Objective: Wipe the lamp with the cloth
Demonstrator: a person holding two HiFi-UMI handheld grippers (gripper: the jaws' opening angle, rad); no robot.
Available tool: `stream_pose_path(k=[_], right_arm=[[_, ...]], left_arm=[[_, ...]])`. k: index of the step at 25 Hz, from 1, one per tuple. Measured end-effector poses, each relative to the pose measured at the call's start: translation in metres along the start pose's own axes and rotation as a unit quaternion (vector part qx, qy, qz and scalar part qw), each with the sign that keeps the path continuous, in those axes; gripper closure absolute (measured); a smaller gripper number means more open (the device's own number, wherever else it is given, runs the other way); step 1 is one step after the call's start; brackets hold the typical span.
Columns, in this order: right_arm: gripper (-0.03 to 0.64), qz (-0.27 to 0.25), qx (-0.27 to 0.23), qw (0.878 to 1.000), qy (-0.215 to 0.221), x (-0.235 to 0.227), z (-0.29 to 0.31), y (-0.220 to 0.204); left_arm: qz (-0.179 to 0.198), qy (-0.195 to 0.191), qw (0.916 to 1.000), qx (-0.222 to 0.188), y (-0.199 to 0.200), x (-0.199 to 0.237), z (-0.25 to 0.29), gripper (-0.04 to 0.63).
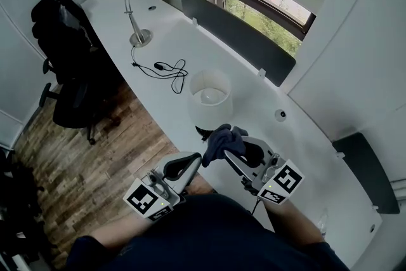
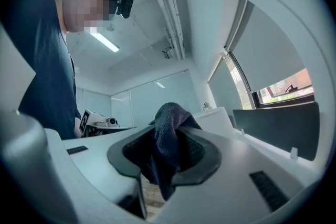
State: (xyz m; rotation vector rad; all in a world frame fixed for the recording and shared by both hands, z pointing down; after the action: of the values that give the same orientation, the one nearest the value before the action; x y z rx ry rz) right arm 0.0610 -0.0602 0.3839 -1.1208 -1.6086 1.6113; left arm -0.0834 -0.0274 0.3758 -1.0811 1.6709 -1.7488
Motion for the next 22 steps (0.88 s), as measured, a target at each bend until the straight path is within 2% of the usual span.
stream_pose_path(k=[3, 7, 11, 15, 22], right_arm=[[0.499, -0.010, -0.001, 1.000, -0.003, -0.014, 0.014, 0.011], [0.499, -0.023, -0.008, 1.000, -0.003, -0.016, 0.016, 0.016], [0.499, -0.032, -0.014, 0.999, -0.001, -0.024, 0.028, 0.022], [0.499, -0.020, -0.005, 1.000, -0.003, -0.035, 0.035, 0.009], [0.499, 0.017, 0.012, 1.000, -0.004, -0.046, 0.036, -0.025]], left_arm=[[-0.003, -0.009, 1.0000, -0.001, 0.007, 0.012, 0.008, 0.589], [-0.001, 0.002, 0.9998, 0.019, -0.004, 0.014, 0.001, 0.589], [-0.002, 0.003, 1.0000, 0.002, 0.001, 0.021, -0.002, 0.589], [-0.004, 0.011, 0.9996, 0.025, -0.004, 0.025, -0.001, 0.589], [-0.004, 0.029, 0.9993, 0.025, -0.004, 0.035, -0.006, 0.589]])
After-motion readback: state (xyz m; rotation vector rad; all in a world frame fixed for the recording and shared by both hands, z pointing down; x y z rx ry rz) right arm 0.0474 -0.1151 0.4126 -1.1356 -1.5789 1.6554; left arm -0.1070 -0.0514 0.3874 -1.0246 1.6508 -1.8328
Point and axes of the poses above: the fingertips, and each gripper's own axes: z forward along the fingers, x to its left, y out of its top, the point moved 5 cm from there along -z, backward along the fingers, and after that the axes turned 2 degrees about -z, right-handed, at the moved point
